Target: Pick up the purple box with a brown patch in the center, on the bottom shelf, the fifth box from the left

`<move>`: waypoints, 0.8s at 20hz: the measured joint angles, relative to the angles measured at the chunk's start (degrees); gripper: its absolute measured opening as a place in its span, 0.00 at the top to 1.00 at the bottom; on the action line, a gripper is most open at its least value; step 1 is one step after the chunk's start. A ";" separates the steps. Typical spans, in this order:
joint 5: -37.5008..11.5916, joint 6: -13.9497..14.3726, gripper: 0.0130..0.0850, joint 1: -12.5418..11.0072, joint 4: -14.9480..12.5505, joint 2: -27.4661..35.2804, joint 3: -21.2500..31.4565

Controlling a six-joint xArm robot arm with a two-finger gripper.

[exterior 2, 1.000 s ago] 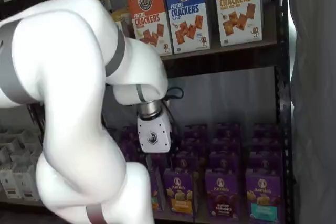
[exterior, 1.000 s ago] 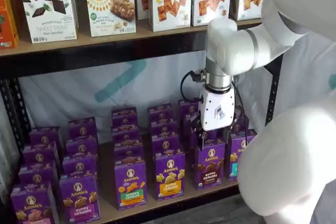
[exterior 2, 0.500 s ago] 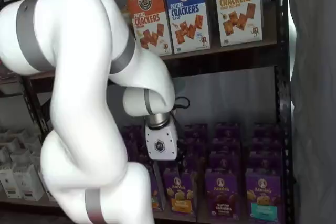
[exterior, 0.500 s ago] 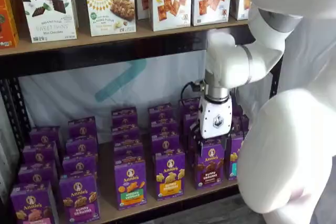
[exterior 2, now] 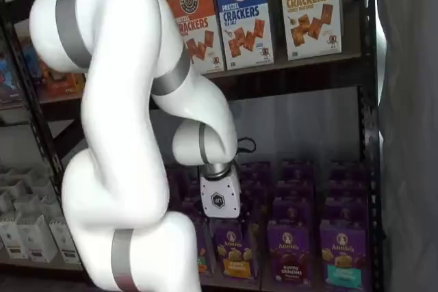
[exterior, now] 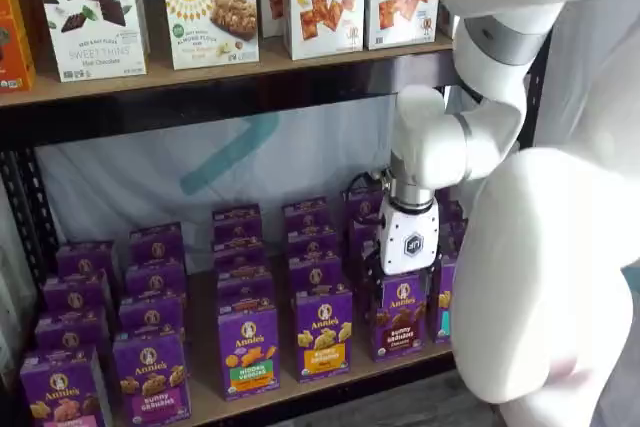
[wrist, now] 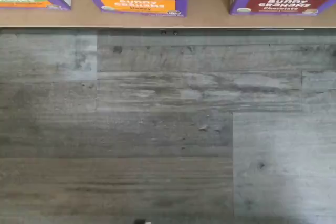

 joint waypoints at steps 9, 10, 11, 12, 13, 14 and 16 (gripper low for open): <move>-6.38 -0.97 0.00 -2.82 -2.10 10.15 -4.17; -6.92 -1.32 0.00 -3.22 -2.14 11.44 -4.86; -7.24 -1.42 0.00 -3.49 -2.33 12.36 -5.38; -7.62 -1.51 0.00 -3.75 -2.53 13.34 -5.94; -8.01 -1.35 0.00 -4.03 -2.99 14.29 -6.47; -8.42 -1.31 0.00 -4.27 -3.31 15.14 -6.93; -9.22 -2.13 0.00 -4.79 -3.01 17.13 -8.10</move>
